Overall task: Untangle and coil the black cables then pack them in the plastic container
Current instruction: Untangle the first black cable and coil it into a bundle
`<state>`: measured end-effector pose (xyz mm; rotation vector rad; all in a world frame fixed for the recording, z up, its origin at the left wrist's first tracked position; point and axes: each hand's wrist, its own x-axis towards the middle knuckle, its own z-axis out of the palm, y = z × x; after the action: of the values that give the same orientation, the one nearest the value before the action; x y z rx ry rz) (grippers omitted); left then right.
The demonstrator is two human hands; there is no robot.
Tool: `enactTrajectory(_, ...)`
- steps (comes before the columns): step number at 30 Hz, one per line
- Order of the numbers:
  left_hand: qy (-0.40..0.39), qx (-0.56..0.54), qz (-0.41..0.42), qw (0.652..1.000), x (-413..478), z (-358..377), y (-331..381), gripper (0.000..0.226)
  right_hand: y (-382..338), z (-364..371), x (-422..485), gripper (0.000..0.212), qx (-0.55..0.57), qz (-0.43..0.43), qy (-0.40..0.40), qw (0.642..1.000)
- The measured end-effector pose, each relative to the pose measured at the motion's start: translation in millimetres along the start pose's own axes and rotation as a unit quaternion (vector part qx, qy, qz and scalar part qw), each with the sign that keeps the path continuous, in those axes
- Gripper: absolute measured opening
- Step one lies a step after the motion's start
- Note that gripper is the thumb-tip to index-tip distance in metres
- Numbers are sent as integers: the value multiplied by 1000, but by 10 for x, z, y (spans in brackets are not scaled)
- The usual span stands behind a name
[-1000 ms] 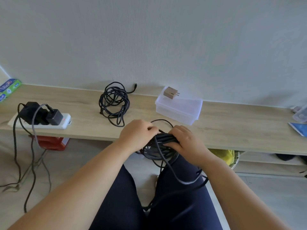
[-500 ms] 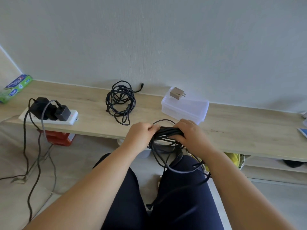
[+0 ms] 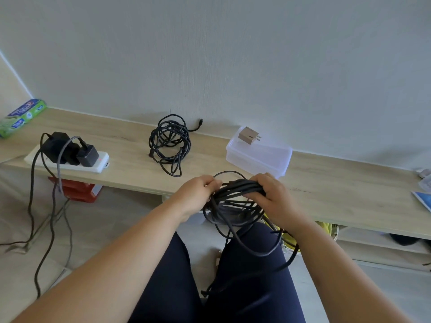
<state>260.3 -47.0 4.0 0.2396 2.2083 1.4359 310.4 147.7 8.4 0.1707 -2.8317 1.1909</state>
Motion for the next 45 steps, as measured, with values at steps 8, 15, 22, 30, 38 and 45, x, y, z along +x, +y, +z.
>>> enactTrajectory(8, 38, -13, 5, 999, -3, -121, 157, 26, -158, -52, 73, 20, 55, 51, 29, 997)
enactTrajectory(15, 85, 26, 225, 970, -212, -114, 280, 34, -264, -65, 96, 17, 90, 74, 79, 990)
enactTrajectory(22, 36, 91, 287, 953, -172, -186, 350, 30, -368, -105, 6, 6, 173, 82, 91, 977)
enactTrajectory(30, 129, -98, 218, 962, -192, -189, 239, 23, -452, -114, 18, 13, 234, 92, 138, 958)
enactTrajectory(38, 31, -375, 87, 922, -104, -246, 266, 24, -353, -236, -30, 15, 216, 58, 44, 974)
enactTrajectory(45, 42, -396, -104, 911, -68, -139, 56, 16, -447, -151, 51, 26, 448, 118, 178, 868)
